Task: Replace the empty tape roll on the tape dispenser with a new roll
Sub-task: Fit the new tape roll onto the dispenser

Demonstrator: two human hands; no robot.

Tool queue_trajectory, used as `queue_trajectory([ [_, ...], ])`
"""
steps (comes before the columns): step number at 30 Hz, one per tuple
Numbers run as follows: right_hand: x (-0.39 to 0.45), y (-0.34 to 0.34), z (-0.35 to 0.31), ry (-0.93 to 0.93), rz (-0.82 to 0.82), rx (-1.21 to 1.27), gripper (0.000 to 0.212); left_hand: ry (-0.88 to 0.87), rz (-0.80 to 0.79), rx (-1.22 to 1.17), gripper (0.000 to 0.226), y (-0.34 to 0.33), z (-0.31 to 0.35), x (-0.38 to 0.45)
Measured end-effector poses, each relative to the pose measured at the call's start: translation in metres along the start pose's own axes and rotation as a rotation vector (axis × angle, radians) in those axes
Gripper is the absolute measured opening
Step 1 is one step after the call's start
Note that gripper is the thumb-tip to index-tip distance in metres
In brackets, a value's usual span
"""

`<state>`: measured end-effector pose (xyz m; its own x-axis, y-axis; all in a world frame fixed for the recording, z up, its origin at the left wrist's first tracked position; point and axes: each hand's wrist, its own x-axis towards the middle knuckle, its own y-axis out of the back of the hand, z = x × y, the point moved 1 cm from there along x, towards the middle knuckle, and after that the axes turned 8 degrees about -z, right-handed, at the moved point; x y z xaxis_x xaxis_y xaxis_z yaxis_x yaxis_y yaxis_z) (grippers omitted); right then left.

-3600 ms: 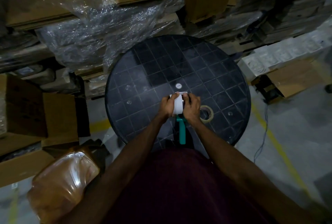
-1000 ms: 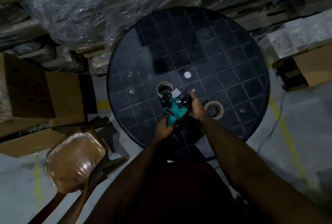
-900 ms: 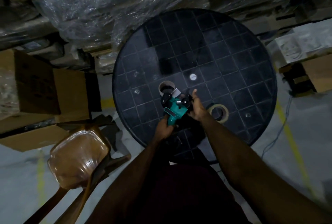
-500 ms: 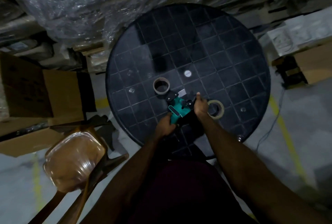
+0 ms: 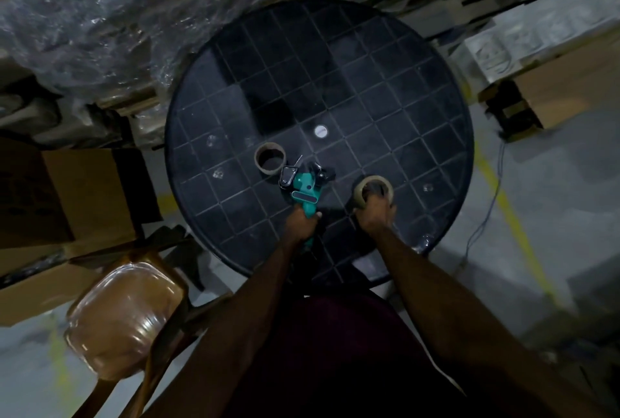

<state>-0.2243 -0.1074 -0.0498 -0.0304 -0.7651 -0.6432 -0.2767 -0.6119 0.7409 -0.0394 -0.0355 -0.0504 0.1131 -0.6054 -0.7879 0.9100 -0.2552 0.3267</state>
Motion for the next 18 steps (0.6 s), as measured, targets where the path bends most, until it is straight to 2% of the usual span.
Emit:
queue_trajectory([
  [4,-0.001,-0.001,0.002,0.017,0.044,-0.09,0.02,0.034,-0.004,0.045,0.038,0.001,0.003,-0.002],
  [8,-0.007,0.003,0.002,0.06,0.082,-0.108,0.022,0.037,0.209,0.07,0.033,0.004,0.002,-0.009],
  [10,-0.013,0.002,0.002,0.09,0.091,-0.066,0.026,-0.02,0.272,0.063,0.027,0.003,0.004,-0.01],
  [13,-0.028,-0.003,-0.004,0.193,0.171,-0.052,0.026,-0.184,0.233,0.035,0.024,0.001,0.009,-0.008],
  [16,-0.048,-0.006,-0.014,0.299,0.205,-0.051,0.021,-0.262,0.178,-0.033,0.02,0.0,0.019,-0.013],
  [18,-0.059,-0.009,-0.018,0.375,0.211,-0.052,0.026,-0.3,0.159,-0.078,0.029,-0.001,0.021,-0.013],
])
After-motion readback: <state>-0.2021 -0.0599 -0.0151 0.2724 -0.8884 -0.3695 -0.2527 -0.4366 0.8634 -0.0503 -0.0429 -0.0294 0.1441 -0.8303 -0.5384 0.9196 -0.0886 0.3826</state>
